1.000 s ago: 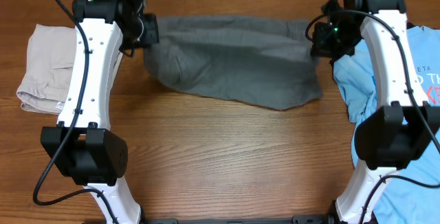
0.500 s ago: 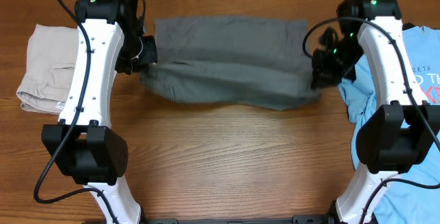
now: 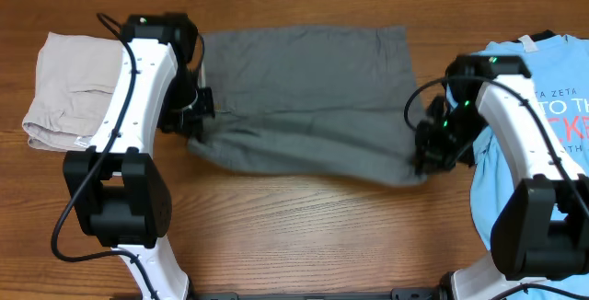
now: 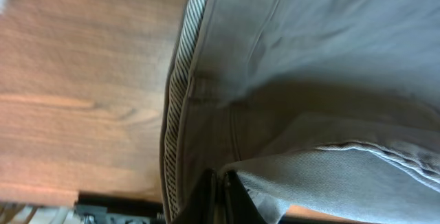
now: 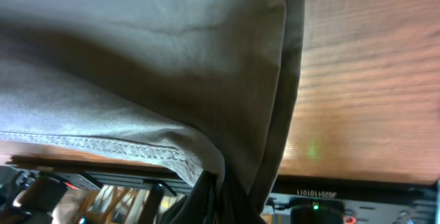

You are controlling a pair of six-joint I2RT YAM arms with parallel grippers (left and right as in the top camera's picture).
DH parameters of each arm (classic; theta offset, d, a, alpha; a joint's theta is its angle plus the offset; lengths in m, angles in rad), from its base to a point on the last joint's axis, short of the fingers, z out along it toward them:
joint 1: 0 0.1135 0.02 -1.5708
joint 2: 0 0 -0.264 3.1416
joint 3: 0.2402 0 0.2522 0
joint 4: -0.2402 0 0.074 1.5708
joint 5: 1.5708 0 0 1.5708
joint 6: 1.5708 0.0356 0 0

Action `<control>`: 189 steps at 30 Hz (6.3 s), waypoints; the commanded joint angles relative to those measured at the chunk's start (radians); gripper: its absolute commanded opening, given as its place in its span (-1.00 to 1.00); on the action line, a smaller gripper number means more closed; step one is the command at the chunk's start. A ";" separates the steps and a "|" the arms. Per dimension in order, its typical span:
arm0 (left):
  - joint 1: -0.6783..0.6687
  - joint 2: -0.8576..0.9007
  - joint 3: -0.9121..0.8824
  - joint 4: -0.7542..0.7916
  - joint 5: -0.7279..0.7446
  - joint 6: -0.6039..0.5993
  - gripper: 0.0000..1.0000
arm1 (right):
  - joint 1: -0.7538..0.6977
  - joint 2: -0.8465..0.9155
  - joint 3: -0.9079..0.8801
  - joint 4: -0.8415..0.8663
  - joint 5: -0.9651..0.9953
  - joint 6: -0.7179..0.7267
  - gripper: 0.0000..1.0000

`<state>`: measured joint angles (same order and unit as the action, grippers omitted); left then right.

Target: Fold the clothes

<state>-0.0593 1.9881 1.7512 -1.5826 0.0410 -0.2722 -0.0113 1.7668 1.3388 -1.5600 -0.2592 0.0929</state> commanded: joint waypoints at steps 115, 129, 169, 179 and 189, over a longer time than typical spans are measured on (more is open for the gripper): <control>-0.222 -0.072 -0.393 0.407 0.105 0.029 -0.92 | 0.172 0.066 -0.293 0.835 0.369 0.301 -0.92; -0.164 -0.135 -0.053 0.335 0.041 0.021 -0.92 | 0.172 0.008 0.158 0.484 0.370 0.293 -0.71; -0.032 0.362 0.057 0.688 -0.115 -0.050 -0.92 | 0.172 -0.091 0.356 0.275 0.371 0.293 1.00; -0.033 0.530 0.057 0.970 -0.164 -0.045 -0.92 | 0.172 -0.091 0.356 0.275 0.371 0.293 1.00; -0.043 0.514 0.139 1.060 0.002 -0.019 -0.91 | 0.172 -0.091 0.356 0.275 0.371 0.293 1.00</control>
<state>-0.0891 2.4252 1.8889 -0.4671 -0.0853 -0.3099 0.1642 1.6783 1.6779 -1.2865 0.1047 0.3851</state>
